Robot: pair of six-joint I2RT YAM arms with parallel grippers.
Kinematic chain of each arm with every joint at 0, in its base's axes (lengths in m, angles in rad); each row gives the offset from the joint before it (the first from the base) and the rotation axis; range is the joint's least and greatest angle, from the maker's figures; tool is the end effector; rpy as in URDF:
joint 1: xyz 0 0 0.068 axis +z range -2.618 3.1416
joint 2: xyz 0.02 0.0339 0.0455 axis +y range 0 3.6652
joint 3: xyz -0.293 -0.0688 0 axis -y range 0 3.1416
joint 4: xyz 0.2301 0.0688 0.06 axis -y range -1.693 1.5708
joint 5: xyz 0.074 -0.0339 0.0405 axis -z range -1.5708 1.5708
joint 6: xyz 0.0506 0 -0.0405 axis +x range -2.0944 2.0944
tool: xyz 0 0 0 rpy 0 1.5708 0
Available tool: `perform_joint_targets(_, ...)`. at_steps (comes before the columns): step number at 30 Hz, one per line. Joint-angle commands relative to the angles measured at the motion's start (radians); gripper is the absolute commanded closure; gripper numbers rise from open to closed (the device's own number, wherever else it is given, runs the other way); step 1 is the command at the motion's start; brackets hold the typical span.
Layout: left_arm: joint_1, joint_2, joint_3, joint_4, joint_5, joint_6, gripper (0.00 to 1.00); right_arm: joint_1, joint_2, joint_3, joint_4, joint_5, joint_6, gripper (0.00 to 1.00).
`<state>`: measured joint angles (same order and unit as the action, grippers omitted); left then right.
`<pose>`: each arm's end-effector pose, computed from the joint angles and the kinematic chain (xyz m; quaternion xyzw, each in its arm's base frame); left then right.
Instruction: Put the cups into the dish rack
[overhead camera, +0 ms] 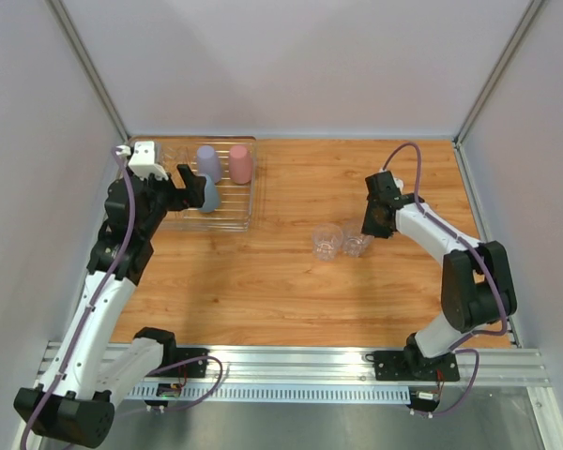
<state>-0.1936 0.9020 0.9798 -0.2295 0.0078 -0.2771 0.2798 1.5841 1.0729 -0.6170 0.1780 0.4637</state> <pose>0.1827 -0.0362 0.4023 -0.0291 0.7581 -0.1548 0.6328 0.2975 0.0762 0.2344 0.1087 0.9659 -0.0014 0.2352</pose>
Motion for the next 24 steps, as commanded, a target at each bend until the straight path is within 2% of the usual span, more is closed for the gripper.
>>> perform_joint_targets(1, 0.003, -0.043, 0.019, -0.063, 0.032, -0.014, 0.00, -0.004, 0.010, -0.004, 0.056, 0.055, -0.019, 0.74)
perform_joint_targets(2, 0.003, -0.041, 0.032, -0.085, 0.046, -0.011, 0.00, -0.002, 0.005, -0.002, 0.056, 0.058, -0.019, 0.91)
perform_joint_targets(3, 0.003, -0.041, 0.039, -0.096, 0.055, -0.008, 0.00, -0.004, 0.001, 0.005, 0.053, 0.063, -0.016, 0.99)
perform_joint_targets(10, 0.003, -0.003, 0.115, -0.134, 0.191, -0.091, 0.00, -0.004, -0.131, 0.168, -0.024, 0.043, -0.008, 0.99)
perform_joint_targets(13, 0.003, 0.037, 0.148, -0.095, 0.291, -0.189, 0.00, -0.007, -0.196, 0.278, -0.024, -0.020, 0.003, 0.99)
perform_joint_targets(14, 0.003, 0.046, 0.149, -0.068, 0.320, -0.226, 0.00, -0.007, -0.208, 0.310, -0.020, -0.082, 0.007, 0.99)
perform_joint_targets(15, 0.003, 0.055, 0.146, -0.038, 0.351, -0.278, 0.00, -0.007, -0.214, 0.337, -0.001, -0.115, 0.019, 0.99)
perform_joint_targets(16, 0.002, 0.076, 0.134, 0.045, 0.401, -0.391, 0.00, -0.005, -0.228, 0.378, 0.014, -0.152, 0.050, 1.00)
perform_joint_targets(17, 0.000, 0.086, 0.128, 0.092, 0.417, -0.463, 0.00, -0.007, -0.233, 0.392, 0.035, -0.245, 0.074, 0.99)
perform_joint_targets(19, -0.009, 0.115, 0.105, 0.212, 0.417, -0.589, 0.00, -0.007, -0.252, 0.394, 0.152, -0.326, 0.159, 0.99)
perform_joint_targets(20, -0.009, 0.126, 0.096, 0.261, 0.402, -0.732, 0.00, -0.005, -0.259, 0.386, 0.210, -0.406, 0.182, 0.99)
perform_joint_targets(22, -0.009, 0.162, 0.073, 0.419, 0.374, -0.882, 0.00, 0.005, -0.275, 0.358, 0.408, -0.455, 0.220, 0.99)
perform_joint_targets(23, -0.012, 0.176, 0.068, 0.473, 0.365, -1.053, 0.00, 0.018, -0.276, 0.349, 0.462, -0.480, 0.222, 1.00)
perform_joint_targets(24, -0.020, 0.193, 0.062, 0.527, 0.356, -1.156, 0.00, 0.027, -0.273, 0.351, 0.540, -0.486, 0.220, 1.00)
